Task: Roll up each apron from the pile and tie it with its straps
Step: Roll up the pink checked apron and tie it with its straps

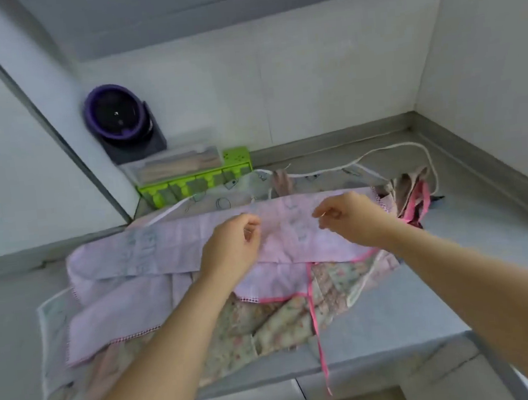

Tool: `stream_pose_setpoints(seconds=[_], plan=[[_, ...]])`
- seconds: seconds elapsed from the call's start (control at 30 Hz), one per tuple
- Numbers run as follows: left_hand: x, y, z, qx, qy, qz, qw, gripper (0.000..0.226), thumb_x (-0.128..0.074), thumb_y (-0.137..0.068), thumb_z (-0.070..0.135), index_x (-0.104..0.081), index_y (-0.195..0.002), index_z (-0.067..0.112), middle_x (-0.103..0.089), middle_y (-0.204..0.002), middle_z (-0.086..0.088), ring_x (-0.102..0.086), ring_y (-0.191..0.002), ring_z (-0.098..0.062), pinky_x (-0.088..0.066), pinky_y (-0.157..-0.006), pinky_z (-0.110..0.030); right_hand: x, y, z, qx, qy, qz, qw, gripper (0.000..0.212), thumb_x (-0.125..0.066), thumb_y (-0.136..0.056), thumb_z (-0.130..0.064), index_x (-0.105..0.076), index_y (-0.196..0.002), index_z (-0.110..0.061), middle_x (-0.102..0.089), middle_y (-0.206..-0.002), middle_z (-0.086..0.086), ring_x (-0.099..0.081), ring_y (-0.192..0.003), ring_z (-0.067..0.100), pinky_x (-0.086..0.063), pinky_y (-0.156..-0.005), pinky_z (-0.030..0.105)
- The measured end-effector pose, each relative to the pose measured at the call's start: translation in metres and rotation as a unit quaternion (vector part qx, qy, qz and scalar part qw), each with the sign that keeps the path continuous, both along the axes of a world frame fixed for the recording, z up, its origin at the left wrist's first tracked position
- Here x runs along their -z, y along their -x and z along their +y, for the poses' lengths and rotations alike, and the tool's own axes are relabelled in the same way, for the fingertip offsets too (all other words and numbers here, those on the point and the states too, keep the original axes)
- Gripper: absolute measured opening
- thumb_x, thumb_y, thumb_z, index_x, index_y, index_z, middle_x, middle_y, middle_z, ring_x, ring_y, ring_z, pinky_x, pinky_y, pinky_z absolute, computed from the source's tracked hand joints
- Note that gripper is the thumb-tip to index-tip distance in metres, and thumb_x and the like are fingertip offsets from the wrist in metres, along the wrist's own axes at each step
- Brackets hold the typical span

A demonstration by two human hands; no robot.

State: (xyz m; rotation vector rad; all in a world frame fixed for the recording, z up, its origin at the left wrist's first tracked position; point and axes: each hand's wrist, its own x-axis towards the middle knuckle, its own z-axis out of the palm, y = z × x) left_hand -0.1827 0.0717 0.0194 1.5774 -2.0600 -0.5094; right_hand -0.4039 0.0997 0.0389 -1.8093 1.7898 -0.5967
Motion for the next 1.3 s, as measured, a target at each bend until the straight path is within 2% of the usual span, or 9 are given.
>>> stream_pose_setpoints(seconds=[0.23,0.33,0.47,0.63,0.77,0.93,1.03,1.17,1.3], plan=[[0.070,-0.063,-0.011,0.158,-0.085,-0.211,0.961,0.040,-0.056,-0.093,0.032,-0.053,-0.133,0.026,-0.040,-0.144,0.005,-0.038,-0.131,-0.019,-0.031,-0.105,-0.030,0.095,-0.046,-0.027,0.116,-0.219,-0.023,0.969,0.020,-0.055,-0.089,-0.012,-0.064,-0.102,0.000,-0.061,-0.081,0.011,-0.057,-0.073,0.026,-0.043,-0.055,0.021],[0.089,-0.069,-0.013,0.239,-0.096,-0.257,0.931,0.061,-0.061,-0.085,0.054,-0.044,-0.140,0.035,-0.019,-0.156,0.008,-0.018,-0.142,-0.018,-0.017,-0.114,-0.033,0.117,-0.053,-0.026,0.199,-0.170,0.046,0.964,0.029,-0.054,-0.085,-0.007,-0.050,-0.114,-0.008,-0.046,-0.109,0.010,-0.053,-0.090,0.031,-0.042,-0.072,0.029],[0.106,-0.071,-0.021,0.276,-0.060,-0.320,0.904,0.058,-0.052,-0.092,0.046,-0.031,-0.146,0.038,-0.009,-0.159,0.006,-0.007,-0.145,-0.017,-0.008,-0.118,-0.045,0.135,-0.050,-0.022,0.181,-0.090,0.191,0.960,0.051,-0.053,-0.085,-0.004,-0.041,-0.129,-0.026,-0.030,-0.132,0.005,-0.056,-0.093,0.029,-0.045,-0.061,0.034],[0.100,-0.068,-0.033,0.240,-0.027,-0.187,0.952,0.045,-0.046,-0.096,0.011,-0.051,-0.136,0.030,-0.041,-0.147,0.009,-0.035,-0.134,-0.016,-0.021,-0.112,-0.033,0.128,-0.035,-0.031,0.249,-0.036,0.149,0.956,0.021,-0.050,-0.094,-0.015,-0.065,-0.109,-0.018,-0.055,-0.119,0.007,-0.062,-0.085,0.031,-0.050,-0.067,0.035],[0.059,-0.077,-0.044,0.118,-0.022,0.024,0.992,0.030,-0.045,-0.095,0.002,-0.063,-0.116,0.011,-0.067,-0.106,-0.005,-0.060,-0.092,-0.019,-0.041,-0.074,-0.022,0.083,-0.033,-0.049,0.330,0.074,-0.003,0.941,0.025,-0.043,-0.093,-0.005,-0.062,-0.109,-0.005,-0.064,-0.104,0.016,-0.060,-0.085,0.030,-0.051,-0.076,0.041],[-0.020,-0.095,-0.054,-0.017,0.020,0.168,0.985,0.023,-0.036,-0.099,0.006,-0.056,-0.101,0.018,-0.045,-0.059,0.001,-0.036,-0.045,-0.004,-0.029,-0.045,-0.021,-0.013,-0.041,-0.063,0.300,0.219,-0.010,0.928,0.018,-0.053,-0.088,-0.012,-0.066,-0.097,-0.004,-0.065,-0.084,0.008,-0.058,-0.079,0.023,-0.045,-0.072,0.031],[-0.073,-0.104,-0.054,-0.043,0.046,0.217,0.974,0.029,-0.042,-0.098,0.013,-0.050,-0.071,0.006,-0.041,-0.059,-0.003,-0.037,-0.051,-0.005,-0.029,-0.053,-0.025,-0.072,-0.052,-0.061,0.259,0.308,0.001,0.916,0.015,-0.056,-0.086,-0.011,-0.067,-0.093,-0.004,-0.061,-0.077,0.004,-0.053,-0.075,0.019,-0.037,-0.068,0.026],[-0.134,-0.111,-0.046,-0.028,0.092,0.251,0.963,0.040,-0.046,-0.098,0.027,-0.058,-0.083,-0.008,-0.055,-0.072,-0.008,-0.047,-0.066,-0.013,-0.032,-0.056,-0.025,-0.131,-0.059,-0.065,0.231,0.391,0.032,0.890,0.020,-0.053,-0.078,-0.022,-0.065,-0.087,-0.009,-0.054,-0.070,0.001,-0.052,-0.086,0.030,-0.037,-0.072,0.032],[-0.189,-0.127,-0.058,-0.017,0.006,0.442,0.897,0.047,-0.048,-0.093,0.053,-0.072,-0.087,0.013,-0.073,-0.087,-0.003,-0.068,-0.081,-0.019,-0.051,-0.077,-0.030,-0.184,-0.071,-0.069,0.202,0.529,-0.003,0.824,0.010,-0.050,-0.078,-0.020,-0.057,-0.081,-0.014,-0.055,-0.081,0.001,-0.050,-0.086,0.024,-0.038,-0.076,0.030]])
